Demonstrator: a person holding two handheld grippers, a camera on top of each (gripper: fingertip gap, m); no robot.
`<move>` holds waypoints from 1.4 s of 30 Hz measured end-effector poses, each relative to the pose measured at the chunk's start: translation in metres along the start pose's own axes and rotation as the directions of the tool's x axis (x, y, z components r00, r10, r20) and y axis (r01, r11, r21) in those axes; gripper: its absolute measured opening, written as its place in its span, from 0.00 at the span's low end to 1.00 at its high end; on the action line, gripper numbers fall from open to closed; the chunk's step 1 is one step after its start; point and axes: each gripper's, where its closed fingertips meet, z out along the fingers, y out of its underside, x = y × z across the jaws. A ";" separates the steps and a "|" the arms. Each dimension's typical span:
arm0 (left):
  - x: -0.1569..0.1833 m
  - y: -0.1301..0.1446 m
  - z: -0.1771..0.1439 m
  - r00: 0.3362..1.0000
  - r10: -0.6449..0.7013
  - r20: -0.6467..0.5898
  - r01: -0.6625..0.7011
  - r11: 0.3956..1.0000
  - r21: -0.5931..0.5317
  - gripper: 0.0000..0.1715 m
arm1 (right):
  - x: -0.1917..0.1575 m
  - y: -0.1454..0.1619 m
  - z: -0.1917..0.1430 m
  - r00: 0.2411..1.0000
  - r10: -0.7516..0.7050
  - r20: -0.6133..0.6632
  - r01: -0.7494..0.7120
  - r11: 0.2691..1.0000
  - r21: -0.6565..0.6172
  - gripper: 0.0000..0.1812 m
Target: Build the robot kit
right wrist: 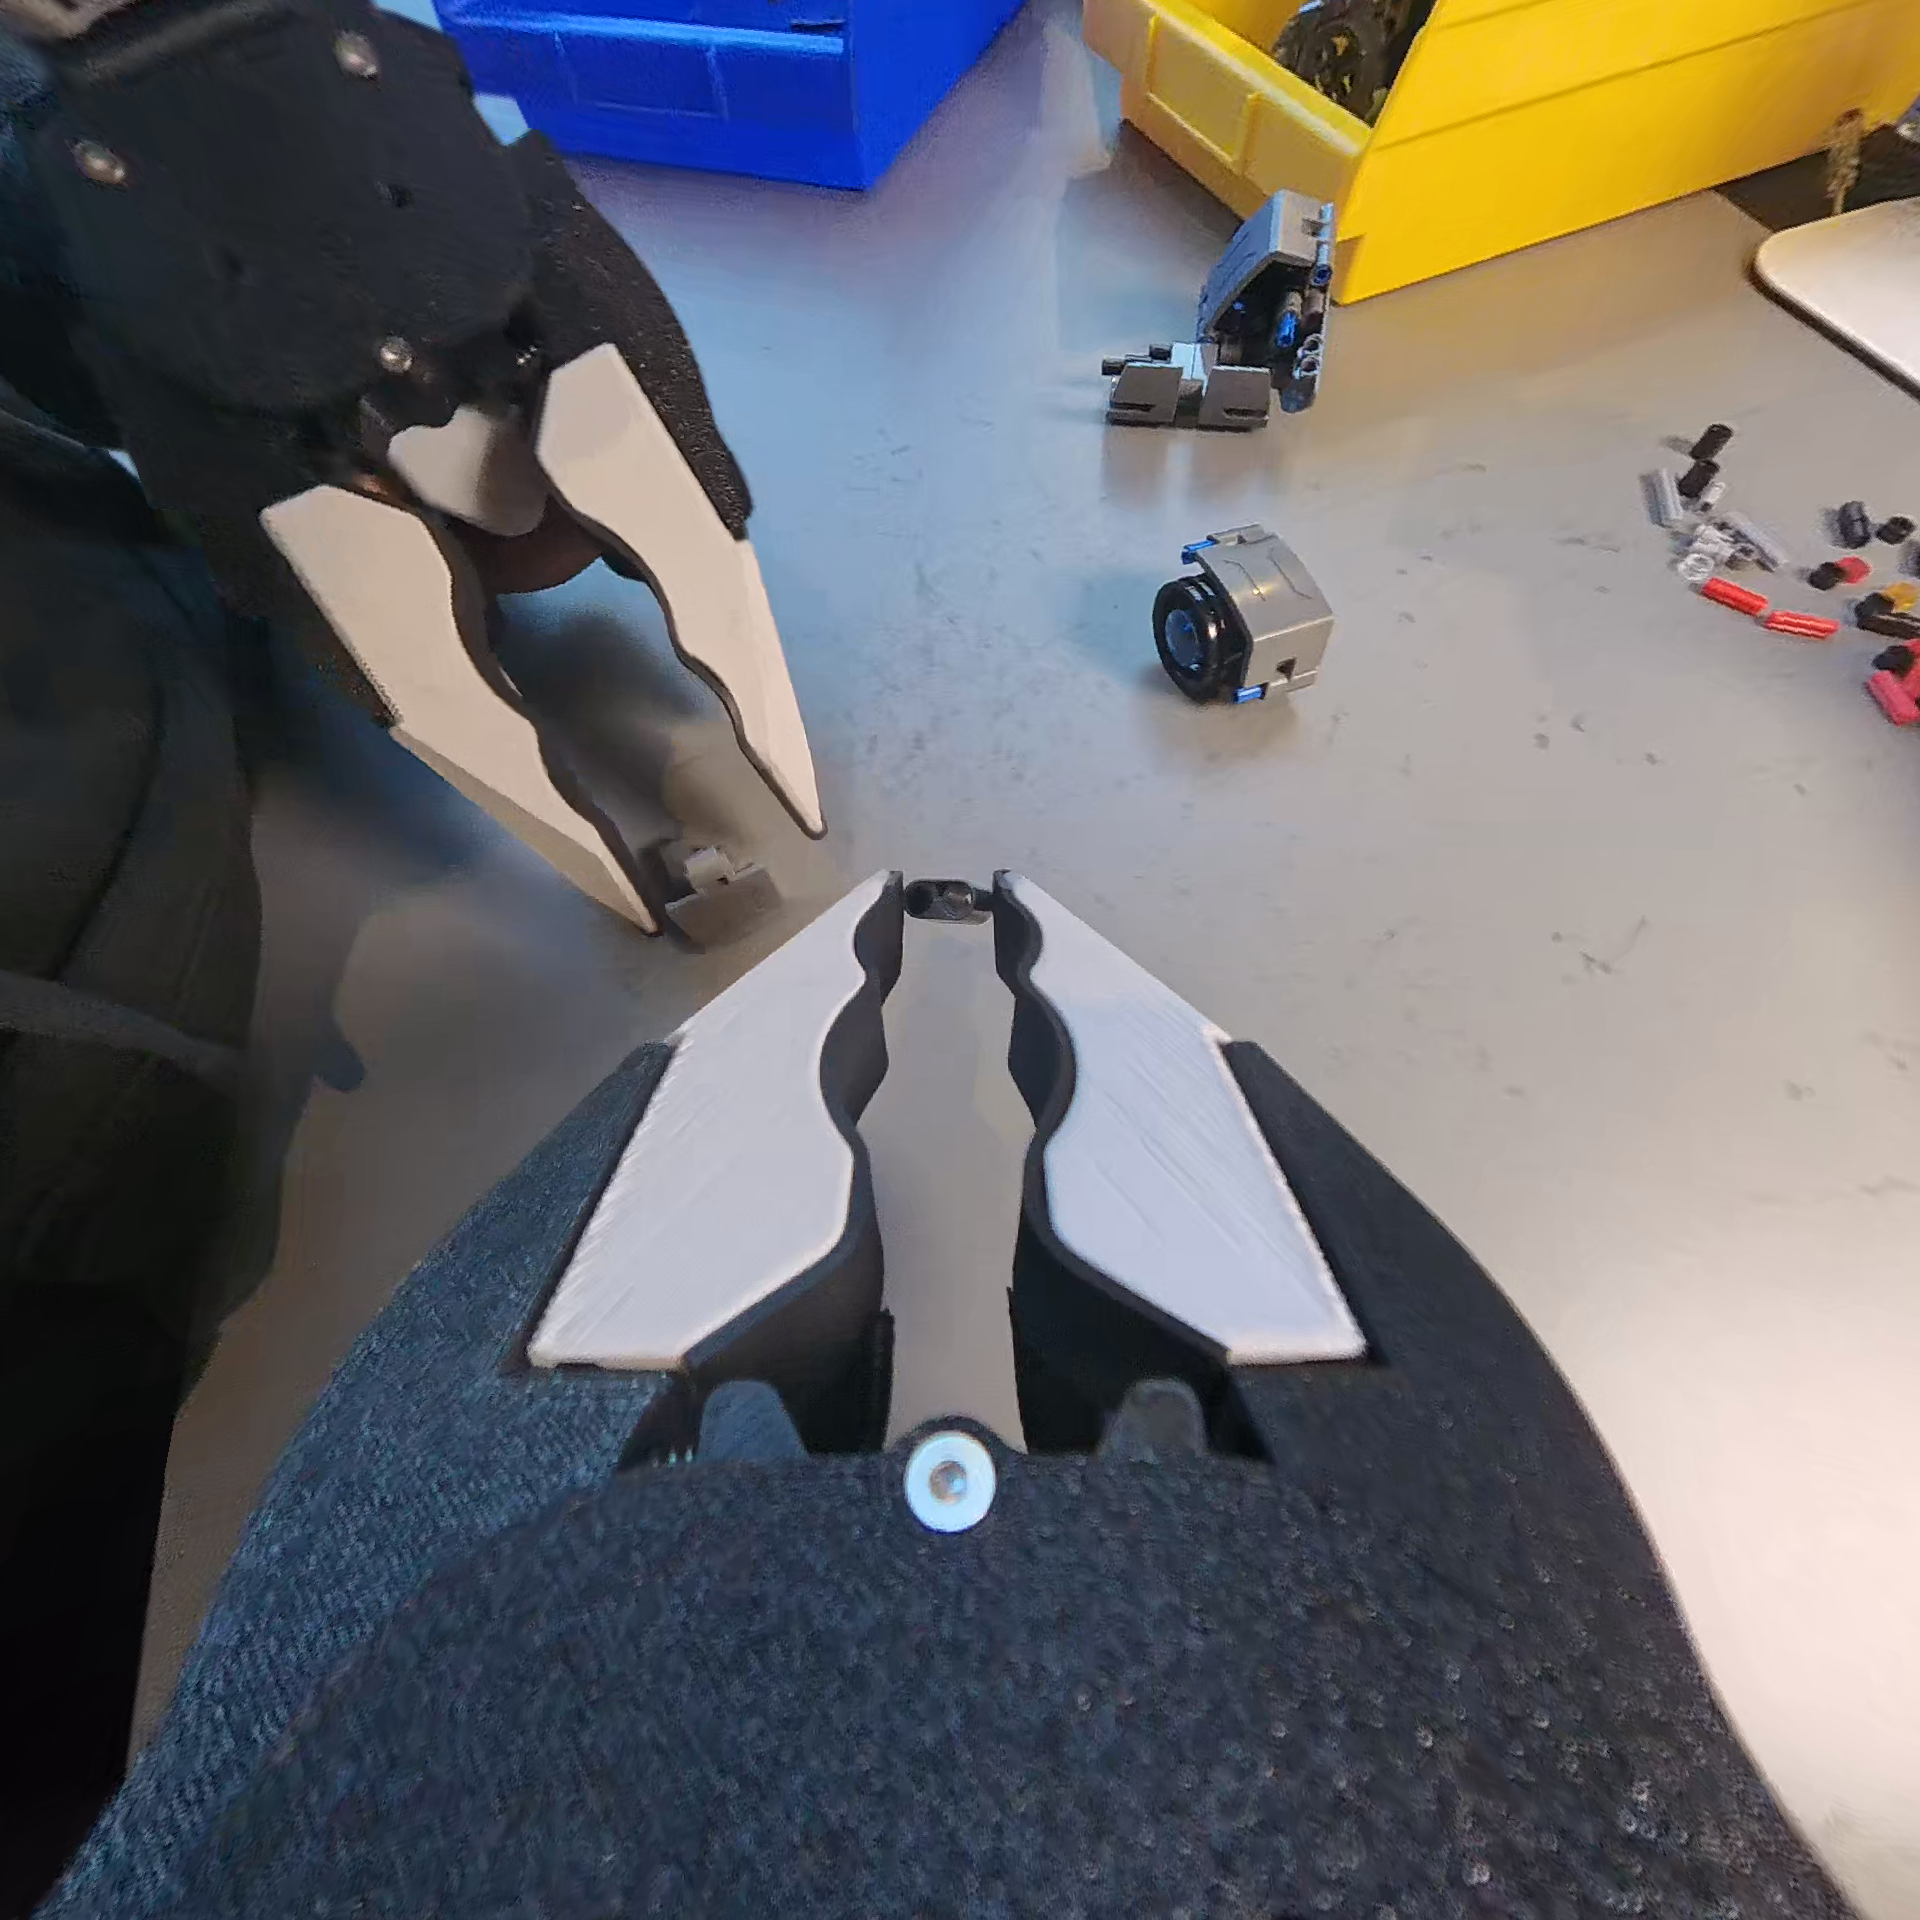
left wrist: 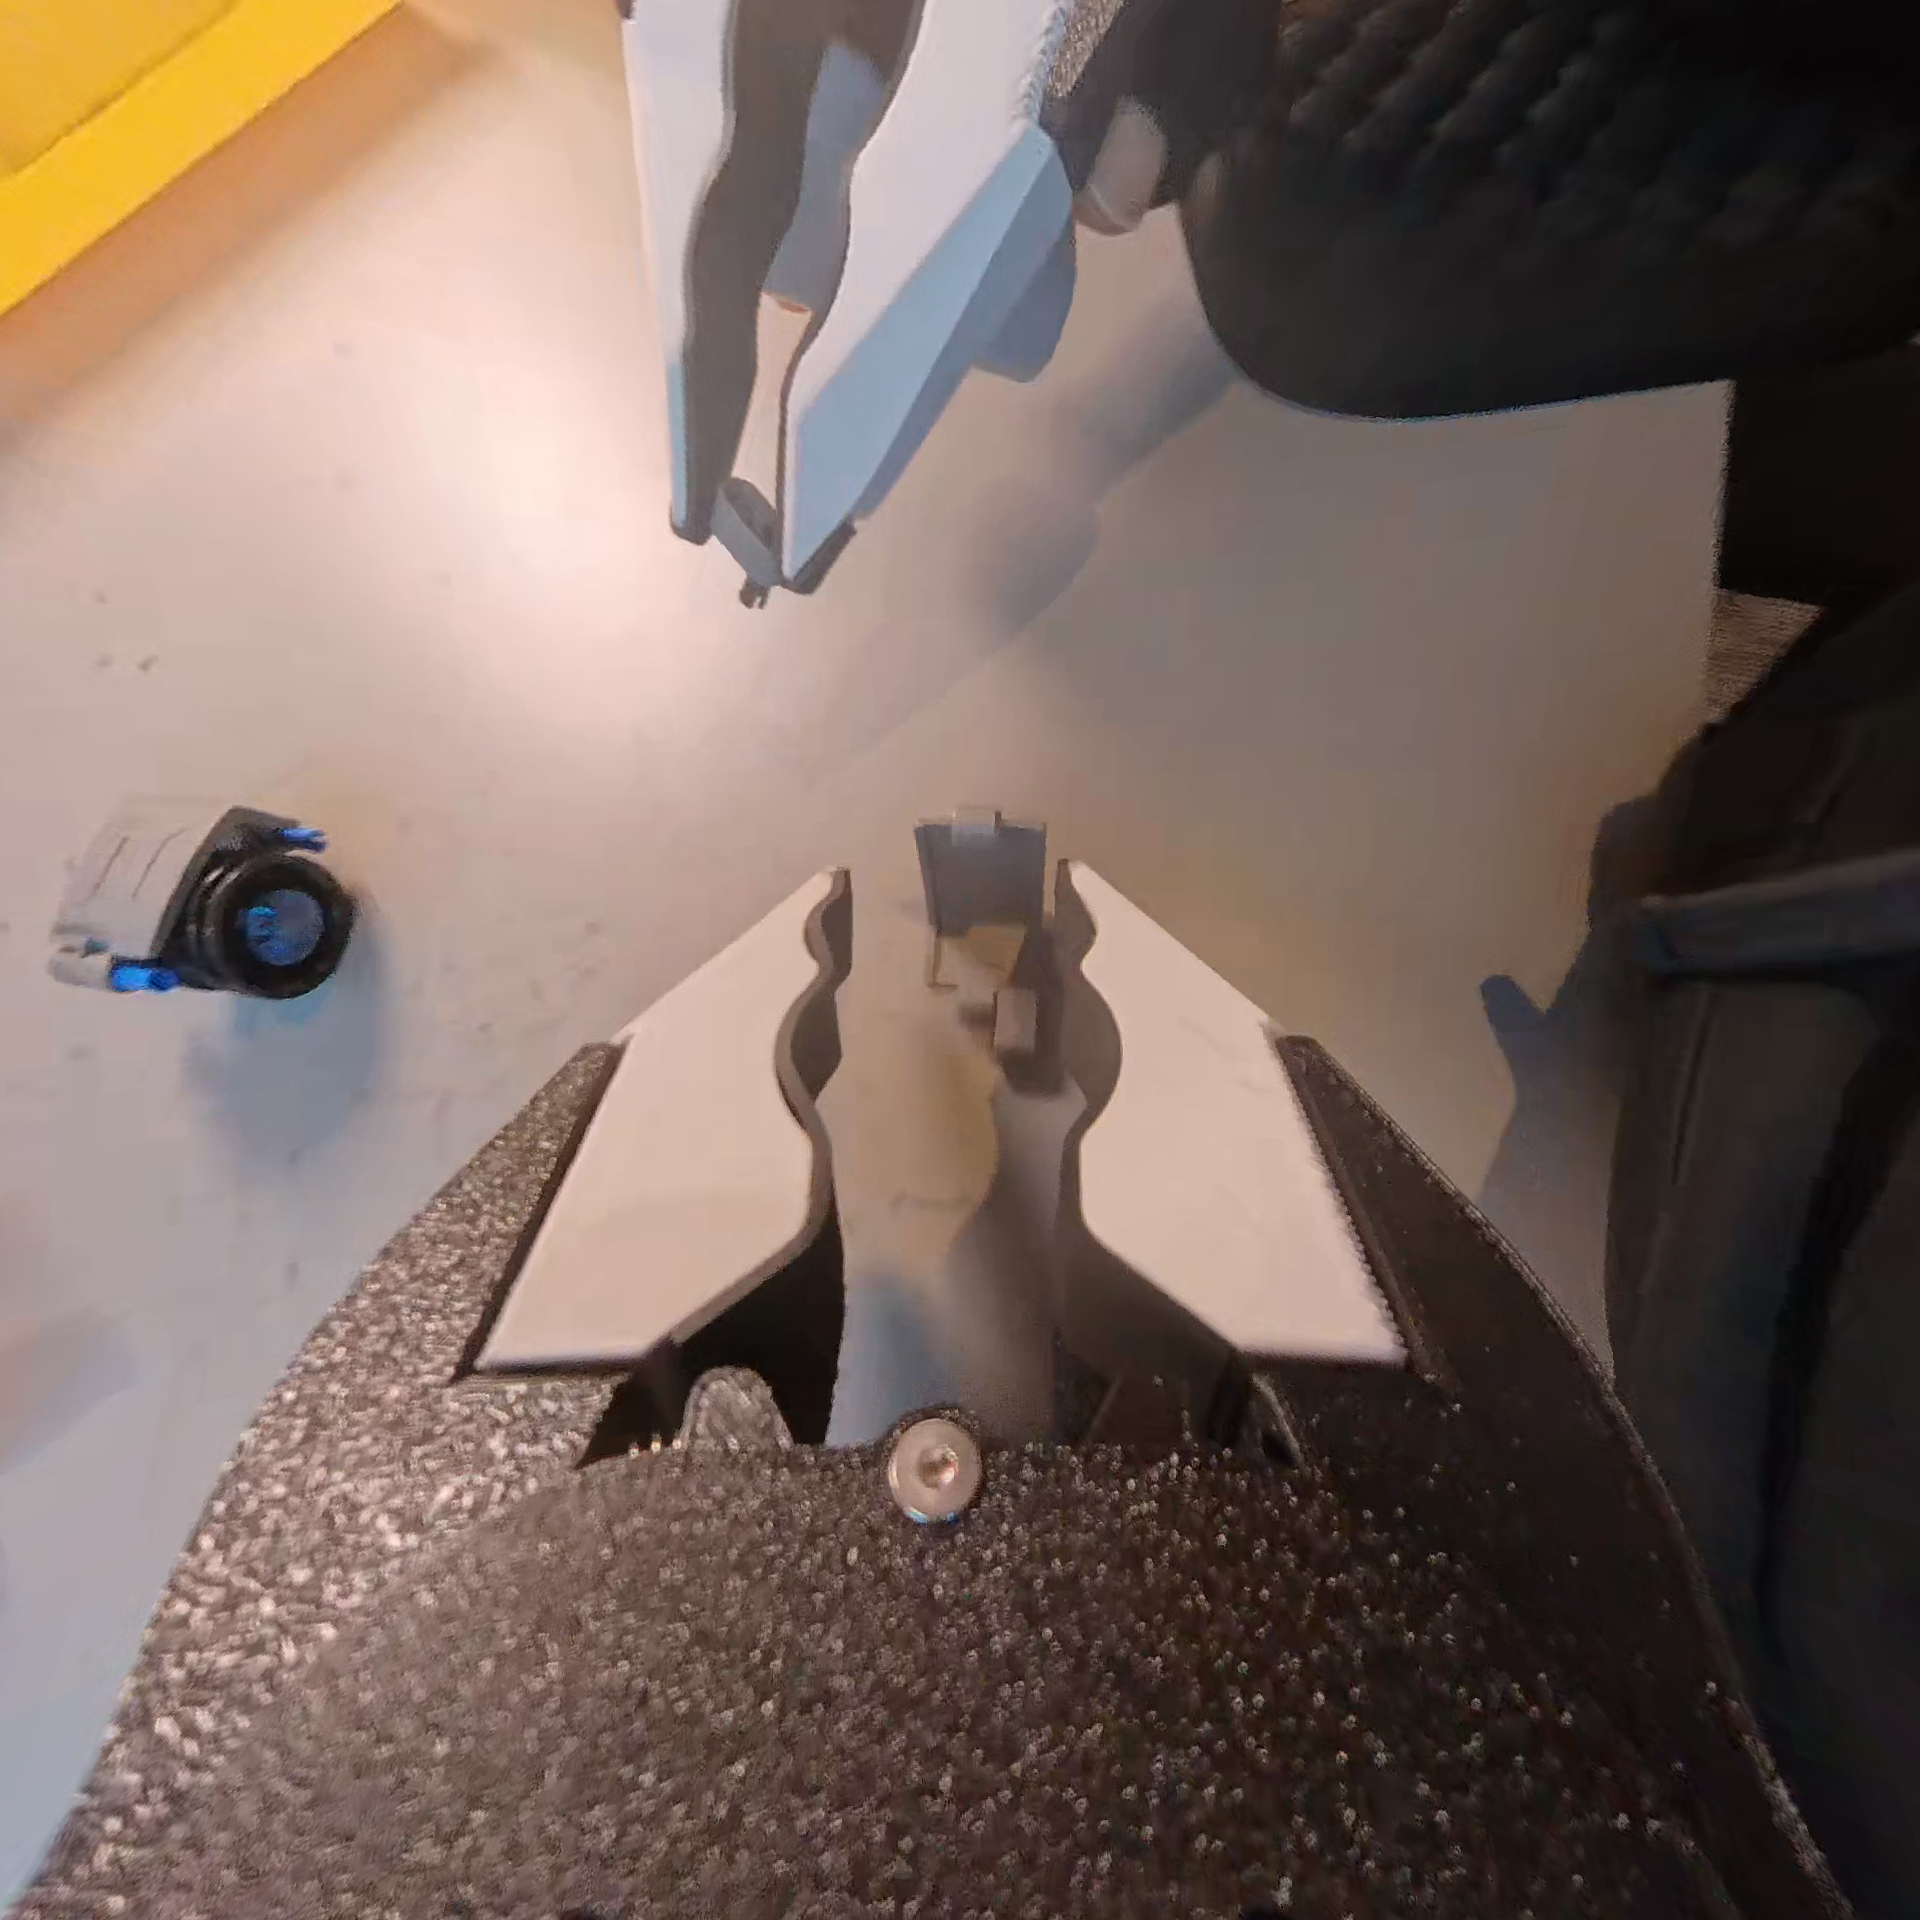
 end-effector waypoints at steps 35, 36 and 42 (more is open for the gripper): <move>0.013 0.035 -0.040 0.817 0.056 -0.574 -0.276 0.912 -0.304 0.08 | -0.053 0.001 0.008 0.969 -0.106 0.225 0.097 0.994 0.049 0.08; 0.012 0.034 -0.042 0.827 0.065 -0.559 -0.267 0.919 -0.288 0.08 | -0.055 0.000 0.008 0.966 -0.120 0.230 0.110 0.992 0.058 0.08; 0.017 -0.003 -0.057 0.847 0.031 -0.530 -0.061 0.997 -0.039 0.11 | -0.079 -0.021 0.004 0.928 -0.251 0.277 0.202 0.960 0.192 0.08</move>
